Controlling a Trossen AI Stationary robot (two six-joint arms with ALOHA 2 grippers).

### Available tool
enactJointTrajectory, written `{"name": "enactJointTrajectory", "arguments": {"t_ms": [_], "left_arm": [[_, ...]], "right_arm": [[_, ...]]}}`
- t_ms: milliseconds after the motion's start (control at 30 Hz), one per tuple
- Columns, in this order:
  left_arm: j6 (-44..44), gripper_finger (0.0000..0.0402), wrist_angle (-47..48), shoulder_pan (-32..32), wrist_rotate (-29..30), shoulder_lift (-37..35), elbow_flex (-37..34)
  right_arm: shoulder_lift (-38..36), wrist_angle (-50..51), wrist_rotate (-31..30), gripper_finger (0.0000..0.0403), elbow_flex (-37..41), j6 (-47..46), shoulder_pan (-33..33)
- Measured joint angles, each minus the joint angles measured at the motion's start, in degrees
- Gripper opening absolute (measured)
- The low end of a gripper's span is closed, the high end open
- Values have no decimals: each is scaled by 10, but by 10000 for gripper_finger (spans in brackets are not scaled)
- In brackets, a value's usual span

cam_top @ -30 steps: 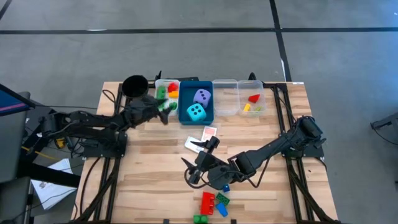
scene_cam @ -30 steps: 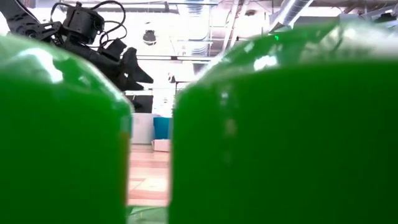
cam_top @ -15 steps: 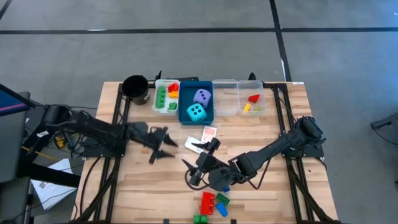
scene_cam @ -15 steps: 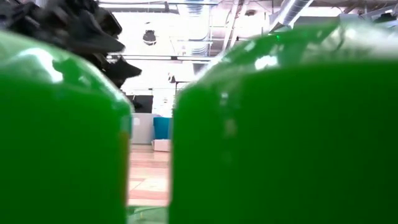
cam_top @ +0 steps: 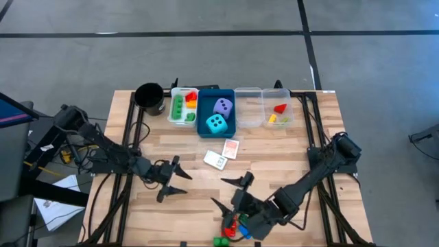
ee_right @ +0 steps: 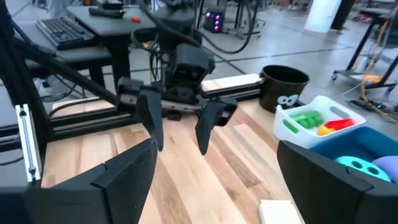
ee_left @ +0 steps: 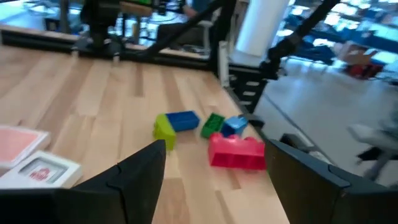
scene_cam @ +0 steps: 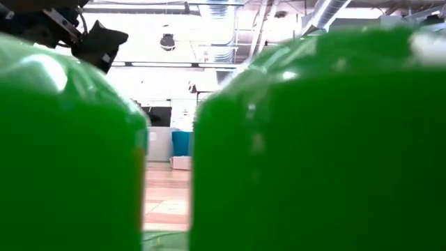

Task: Pick & Place Toys
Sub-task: Put the large red game piece into the white bin

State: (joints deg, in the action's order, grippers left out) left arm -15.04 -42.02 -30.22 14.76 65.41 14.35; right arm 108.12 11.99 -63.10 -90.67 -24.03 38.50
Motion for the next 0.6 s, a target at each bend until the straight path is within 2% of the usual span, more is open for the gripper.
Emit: {"name": "enactJointTrajectory", "arguments": {"t_ms": [100, 200, 300, 400, 500, 600], "left_arm": [[-3, 266, -22, -10, 33, 42, 0], [-5, 266, -60, -10, 41, 117, 13], [5, 266, -88, -8, 43, 209, 54], [51, 265, -98, -8, 60, 296, 106], [98, 263, -100, -5, 63, 363, 154], [101, 262, -107, 1, 63, 419, 193]], "right_arm": [[0, 0, -17, 327, 0, 1, 3], [0, -4, -29, 327, 0, 7, -3], [0, -5, -31, 327, 0, 13, -14], [0, -4, -30, 327, 0, 11, -23], [0, 0, -28, 327, 0, 2, -27], [0, 0, -28, 327, 0, 2, -22]]}}
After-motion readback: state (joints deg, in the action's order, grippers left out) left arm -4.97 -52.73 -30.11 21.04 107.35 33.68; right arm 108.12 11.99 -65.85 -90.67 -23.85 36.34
